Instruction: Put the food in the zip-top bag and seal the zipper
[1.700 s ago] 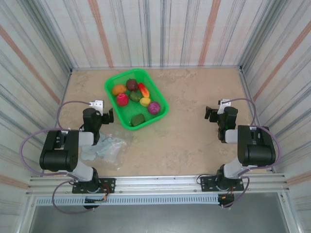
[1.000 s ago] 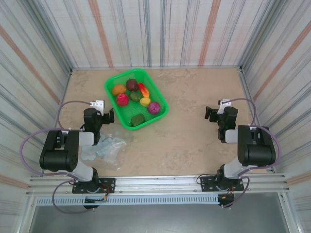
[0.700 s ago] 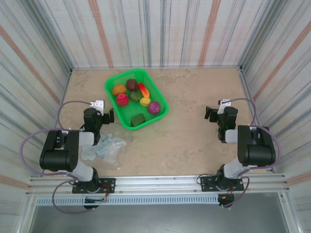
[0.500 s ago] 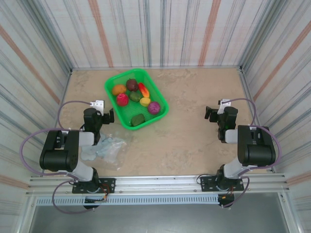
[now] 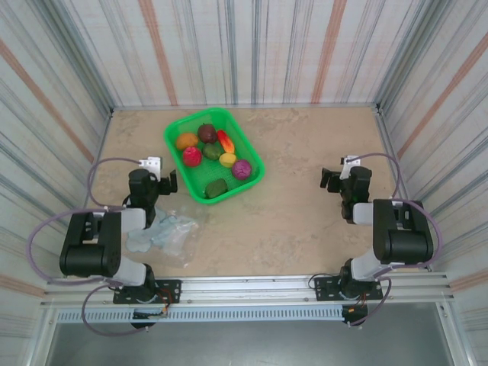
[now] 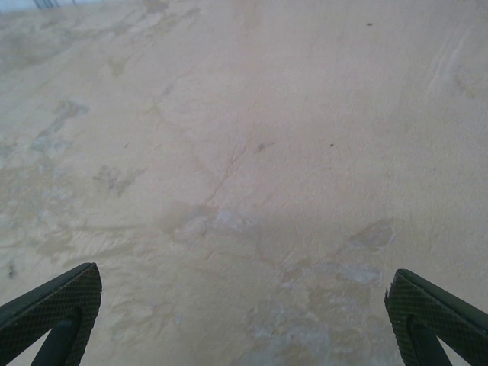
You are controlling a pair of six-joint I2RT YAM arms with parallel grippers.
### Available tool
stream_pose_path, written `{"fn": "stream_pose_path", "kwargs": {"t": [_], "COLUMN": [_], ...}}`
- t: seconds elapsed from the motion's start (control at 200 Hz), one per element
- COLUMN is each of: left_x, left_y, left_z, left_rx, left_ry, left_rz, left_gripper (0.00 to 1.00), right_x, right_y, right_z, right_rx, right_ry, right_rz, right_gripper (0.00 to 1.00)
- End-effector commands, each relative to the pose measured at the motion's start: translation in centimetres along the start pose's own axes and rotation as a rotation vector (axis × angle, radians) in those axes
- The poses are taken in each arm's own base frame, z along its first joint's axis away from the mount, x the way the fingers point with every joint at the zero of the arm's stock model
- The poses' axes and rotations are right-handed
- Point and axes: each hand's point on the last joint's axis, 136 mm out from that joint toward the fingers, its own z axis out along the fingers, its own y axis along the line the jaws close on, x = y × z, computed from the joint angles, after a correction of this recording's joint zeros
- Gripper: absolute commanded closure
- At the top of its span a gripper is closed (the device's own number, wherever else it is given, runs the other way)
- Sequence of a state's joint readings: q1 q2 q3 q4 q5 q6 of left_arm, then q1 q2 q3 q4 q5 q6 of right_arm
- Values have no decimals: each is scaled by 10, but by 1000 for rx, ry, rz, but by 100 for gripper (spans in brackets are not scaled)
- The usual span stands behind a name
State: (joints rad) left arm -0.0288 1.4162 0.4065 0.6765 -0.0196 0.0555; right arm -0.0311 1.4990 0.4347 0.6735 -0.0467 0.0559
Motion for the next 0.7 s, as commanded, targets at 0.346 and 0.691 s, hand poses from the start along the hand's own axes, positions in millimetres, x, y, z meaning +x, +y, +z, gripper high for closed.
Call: {"fn": "stream_pose_path", "kwargs": {"t": [0.346,0.691], "left_x": [-157,-79], "left_y": [-31,-41], "left_z": [-154,-242], "left_rx": [23,129], "left_ry": [-174,283], "left_rz": [-215,-492], "left_gripper": [1,1], "right_x": [-178,-163], "right_y": [180,211], "right_z": [-170,-282], "right_rx": [-223,-708], "right_ry": [-293,-23], "right_rz": [-224,130], "right_gripper": [1,1]}}
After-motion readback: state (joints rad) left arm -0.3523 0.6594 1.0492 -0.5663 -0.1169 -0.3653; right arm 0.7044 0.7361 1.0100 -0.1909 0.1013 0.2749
